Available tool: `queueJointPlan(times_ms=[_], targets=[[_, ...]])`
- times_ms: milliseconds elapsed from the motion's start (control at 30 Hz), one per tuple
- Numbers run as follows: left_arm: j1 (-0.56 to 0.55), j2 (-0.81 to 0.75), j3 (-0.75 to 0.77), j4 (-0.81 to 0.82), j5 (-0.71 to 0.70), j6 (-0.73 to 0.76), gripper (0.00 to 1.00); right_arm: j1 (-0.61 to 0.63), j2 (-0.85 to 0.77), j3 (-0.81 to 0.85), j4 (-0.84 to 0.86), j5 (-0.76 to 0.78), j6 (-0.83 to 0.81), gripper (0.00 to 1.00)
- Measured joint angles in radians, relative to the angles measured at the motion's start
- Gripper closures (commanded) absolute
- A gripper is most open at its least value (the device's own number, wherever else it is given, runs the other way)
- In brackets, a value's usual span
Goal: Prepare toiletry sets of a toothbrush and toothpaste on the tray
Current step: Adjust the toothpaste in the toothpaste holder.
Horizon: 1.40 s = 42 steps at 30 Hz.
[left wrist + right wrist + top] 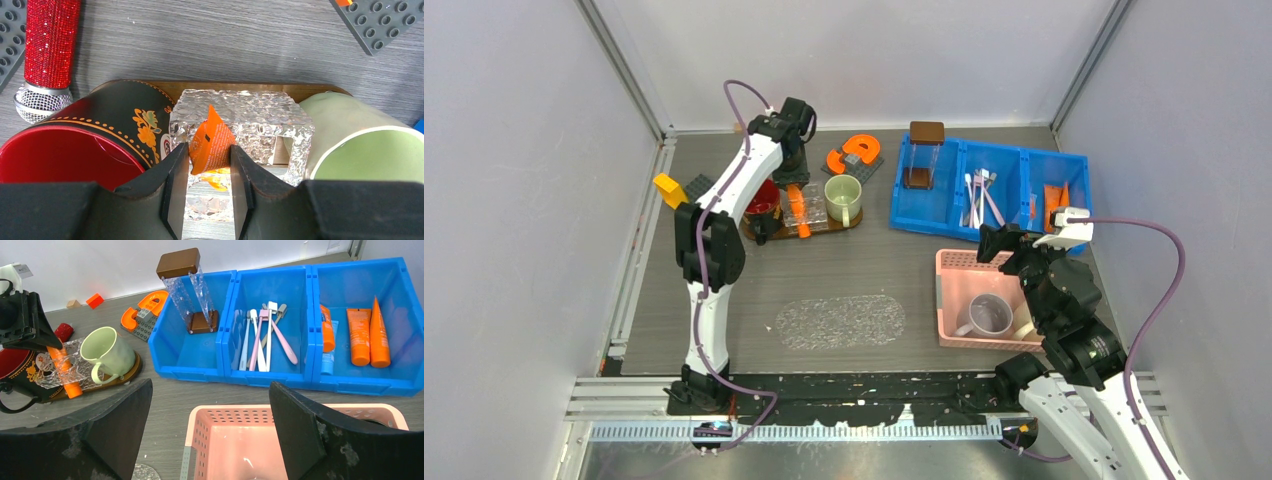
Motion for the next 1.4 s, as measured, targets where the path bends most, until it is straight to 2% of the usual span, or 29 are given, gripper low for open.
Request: queueJointPlan(times_ms=[567, 933, 1400], targets=[[0.0, -0.076, -0.049, 0.05, -0.01, 0.002, 1.0, 0.0, 0.0, 0.0, 0.0, 0.001, 0.0, 0.07], [0.0, -0.058, -0.048, 0.027, -0.007, 0.0, 0.99, 0.0, -0.007, 0.0, 0.0, 0.001, 0.0, 0.07], [0.004, -0.006, -0.011, 0.035, -0.01, -0.009, 0.71, 0.0, -0.007, 0.0, 0.0, 0.002, 0.0, 0.07]])
